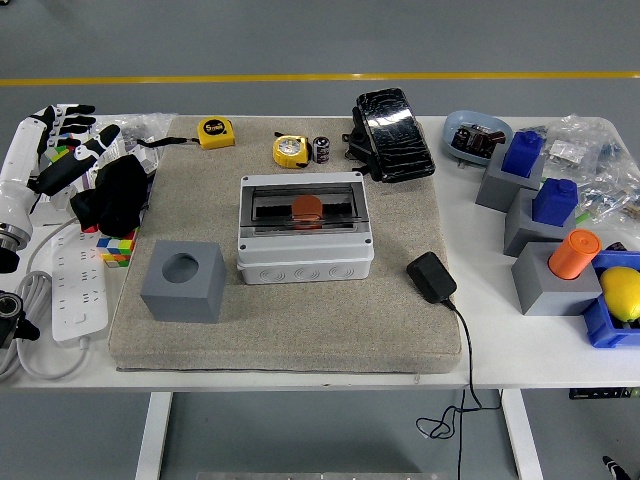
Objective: Fetch the battery,place it into the box,close the lid of the box
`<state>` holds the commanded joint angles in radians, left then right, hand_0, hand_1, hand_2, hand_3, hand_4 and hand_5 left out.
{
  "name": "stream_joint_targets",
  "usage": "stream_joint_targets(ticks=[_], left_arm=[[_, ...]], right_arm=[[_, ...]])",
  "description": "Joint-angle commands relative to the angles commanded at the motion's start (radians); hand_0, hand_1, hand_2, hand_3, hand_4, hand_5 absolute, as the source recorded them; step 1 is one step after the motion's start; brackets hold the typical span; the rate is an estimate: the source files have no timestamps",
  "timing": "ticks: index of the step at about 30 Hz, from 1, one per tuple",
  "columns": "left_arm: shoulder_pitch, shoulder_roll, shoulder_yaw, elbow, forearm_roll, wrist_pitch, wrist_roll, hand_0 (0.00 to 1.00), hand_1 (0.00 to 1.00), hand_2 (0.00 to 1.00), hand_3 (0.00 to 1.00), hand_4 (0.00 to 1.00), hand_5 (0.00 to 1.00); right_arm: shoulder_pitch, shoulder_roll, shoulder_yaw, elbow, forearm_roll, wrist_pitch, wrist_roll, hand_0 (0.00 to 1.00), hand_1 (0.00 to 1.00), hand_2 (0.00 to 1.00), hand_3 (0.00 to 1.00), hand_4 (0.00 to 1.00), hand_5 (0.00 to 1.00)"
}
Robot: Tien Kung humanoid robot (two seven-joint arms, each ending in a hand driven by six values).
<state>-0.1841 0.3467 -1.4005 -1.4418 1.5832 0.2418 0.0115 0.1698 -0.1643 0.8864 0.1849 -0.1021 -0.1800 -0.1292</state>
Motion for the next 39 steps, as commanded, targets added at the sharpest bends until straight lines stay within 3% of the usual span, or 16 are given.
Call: stream_joint_targets(ticks=[18, 39], left_arm=[[-0.017, -0.013, -0.001, -0.028, -0.014, -0.018, -0.003, 0.606, 0.721, 0.71, 0.729, 0.998, 0.754], [-0.036, -0.012, 0.015, -0.034, -0.021, -0.02, -0.01, 0.602, 0.72, 0.709, 0.729, 0.998, 0.749]], right_arm=[[0.043, -0.028, 0.01, 0.001, 0.005, 0.025, -0.004, 0.63, 0.638, 0.629, 0.557, 0.954, 0.533], [0.043, -0.018, 0.029, 0.0, -0.024, 0.038, -0.004, 0.63, 0.637, 0.629, 0.557, 0.953, 0.533]])
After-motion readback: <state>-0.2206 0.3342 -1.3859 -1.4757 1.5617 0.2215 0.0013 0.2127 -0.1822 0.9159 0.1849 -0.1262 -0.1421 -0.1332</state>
